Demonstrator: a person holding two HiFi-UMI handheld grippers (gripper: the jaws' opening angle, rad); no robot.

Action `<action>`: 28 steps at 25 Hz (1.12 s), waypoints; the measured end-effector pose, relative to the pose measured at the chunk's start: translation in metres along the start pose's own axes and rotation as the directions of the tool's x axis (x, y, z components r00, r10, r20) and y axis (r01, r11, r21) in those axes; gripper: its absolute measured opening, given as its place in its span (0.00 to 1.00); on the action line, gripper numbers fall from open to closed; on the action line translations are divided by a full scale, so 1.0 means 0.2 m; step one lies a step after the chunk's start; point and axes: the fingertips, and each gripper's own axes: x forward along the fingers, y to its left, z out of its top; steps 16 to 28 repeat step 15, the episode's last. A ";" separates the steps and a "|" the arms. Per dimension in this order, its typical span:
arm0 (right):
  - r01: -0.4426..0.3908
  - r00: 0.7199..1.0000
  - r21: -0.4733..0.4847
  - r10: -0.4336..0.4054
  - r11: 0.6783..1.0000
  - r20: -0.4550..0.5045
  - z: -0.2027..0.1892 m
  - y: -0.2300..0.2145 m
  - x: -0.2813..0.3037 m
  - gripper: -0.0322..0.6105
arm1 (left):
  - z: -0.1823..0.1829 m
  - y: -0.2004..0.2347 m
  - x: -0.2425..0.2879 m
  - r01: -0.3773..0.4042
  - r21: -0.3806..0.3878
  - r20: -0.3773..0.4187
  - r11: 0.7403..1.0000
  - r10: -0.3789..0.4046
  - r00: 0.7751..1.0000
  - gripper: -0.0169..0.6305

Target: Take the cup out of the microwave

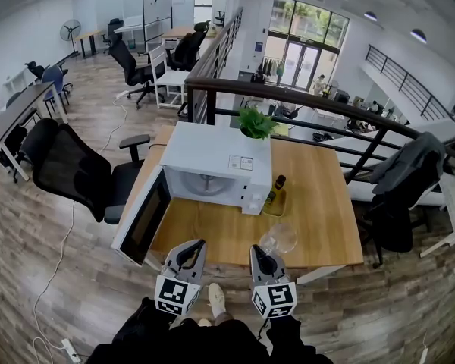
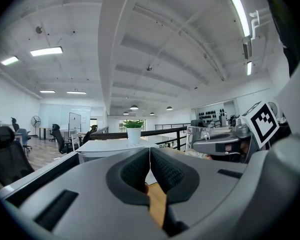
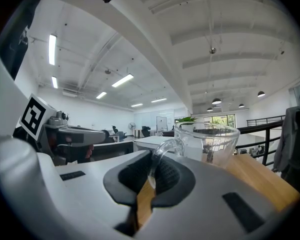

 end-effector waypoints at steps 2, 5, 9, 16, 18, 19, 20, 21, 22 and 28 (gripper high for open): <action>-0.001 1.000 0.001 0.001 1.000 -0.002 0.00 0.00 0.00 0.08 | 0.00 0.00 0.00 -0.001 -0.002 -0.001 1.000 0.001 1.000 0.06; -0.001 1.000 0.001 0.001 1.000 -0.004 -0.01 -0.01 0.01 0.08 | -0.04 0.01 0.01 -0.008 -0.001 -0.017 1.000 0.008 1.000 0.06; -0.003 1.000 0.001 0.003 1.000 -0.003 -0.01 -0.02 0.02 0.08 | -0.03 0.01 0.02 -0.005 -0.005 -0.006 1.000 0.005 1.000 0.06; -0.005 1.000 0.002 0.005 1.000 -0.003 -0.02 -0.03 0.02 0.08 | -0.04 0.00 0.03 -0.006 -0.005 -0.014 1.000 0.006 1.000 0.06; -0.005 1.000 0.002 0.005 1.000 -0.003 -0.02 -0.03 0.02 0.08 | -0.04 0.00 0.03 -0.006 -0.005 -0.014 1.000 0.006 1.000 0.06; -0.005 1.000 0.002 0.005 1.000 -0.003 -0.02 -0.03 0.02 0.08 | -0.04 0.00 0.03 -0.006 -0.005 -0.014 1.000 0.006 1.000 0.06; -0.005 1.000 0.002 0.005 1.000 -0.003 -0.02 -0.03 0.02 0.08 | -0.04 0.00 0.03 -0.006 -0.005 -0.014 1.000 0.006 1.000 0.06; -0.005 1.000 0.002 0.005 1.000 -0.003 -0.02 -0.03 0.02 0.08 | -0.04 0.00 0.03 -0.006 -0.005 -0.014 1.000 0.006 1.000 0.06; -0.005 1.000 0.002 0.005 1.000 -0.003 -0.02 -0.03 0.02 0.08 | -0.04 0.00 0.03 -0.006 -0.005 -0.014 1.000 0.006 1.000 0.06; -0.005 1.000 0.002 0.005 1.000 -0.003 -0.02 -0.03 0.02 0.08 | -0.04 0.00 0.03 -0.006 -0.005 -0.014 1.000 0.006 1.000 0.06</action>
